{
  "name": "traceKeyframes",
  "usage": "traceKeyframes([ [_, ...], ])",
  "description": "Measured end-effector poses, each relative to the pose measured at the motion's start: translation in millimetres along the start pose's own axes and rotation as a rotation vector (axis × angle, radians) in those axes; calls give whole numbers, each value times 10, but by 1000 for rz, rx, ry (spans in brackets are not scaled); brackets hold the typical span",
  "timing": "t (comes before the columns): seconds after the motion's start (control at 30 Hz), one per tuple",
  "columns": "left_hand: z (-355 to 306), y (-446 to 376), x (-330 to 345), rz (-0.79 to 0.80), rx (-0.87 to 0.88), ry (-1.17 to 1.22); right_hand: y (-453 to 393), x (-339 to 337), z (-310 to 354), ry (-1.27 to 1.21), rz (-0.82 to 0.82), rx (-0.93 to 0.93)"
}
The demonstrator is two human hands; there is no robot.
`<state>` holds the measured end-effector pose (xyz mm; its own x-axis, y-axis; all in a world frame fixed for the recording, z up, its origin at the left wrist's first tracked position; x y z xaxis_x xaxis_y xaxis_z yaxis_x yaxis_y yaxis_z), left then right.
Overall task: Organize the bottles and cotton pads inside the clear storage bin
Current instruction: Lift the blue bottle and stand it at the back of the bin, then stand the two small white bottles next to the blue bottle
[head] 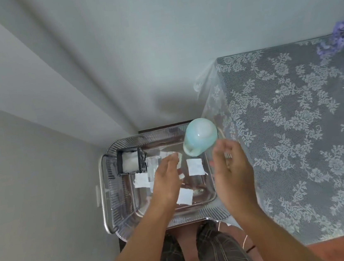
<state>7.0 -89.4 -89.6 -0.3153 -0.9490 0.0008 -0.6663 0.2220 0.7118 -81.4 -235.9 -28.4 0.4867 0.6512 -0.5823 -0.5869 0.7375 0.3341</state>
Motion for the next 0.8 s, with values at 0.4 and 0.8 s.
traceKeyframes([
  [0.4, 732, -360, -279, 27, -28, -634, -119, 1495, -1020, 112, 560, 432],
  [0.8, 652, -363, -170, -85, 52, -249, -162, 1383, -894, -89, 383, 452],
])
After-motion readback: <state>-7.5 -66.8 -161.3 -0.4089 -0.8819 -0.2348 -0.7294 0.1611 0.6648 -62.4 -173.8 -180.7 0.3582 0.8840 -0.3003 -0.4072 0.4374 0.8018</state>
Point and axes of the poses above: each hand's wrist, its own y-axis away from the middle knuckle, its own x-axis out of the palm, z = x × y, the point moved 6 cm from there along -y, towards the middle knuckle, and after that the axes turned 9 degrees about y, right-handed, at the moved point
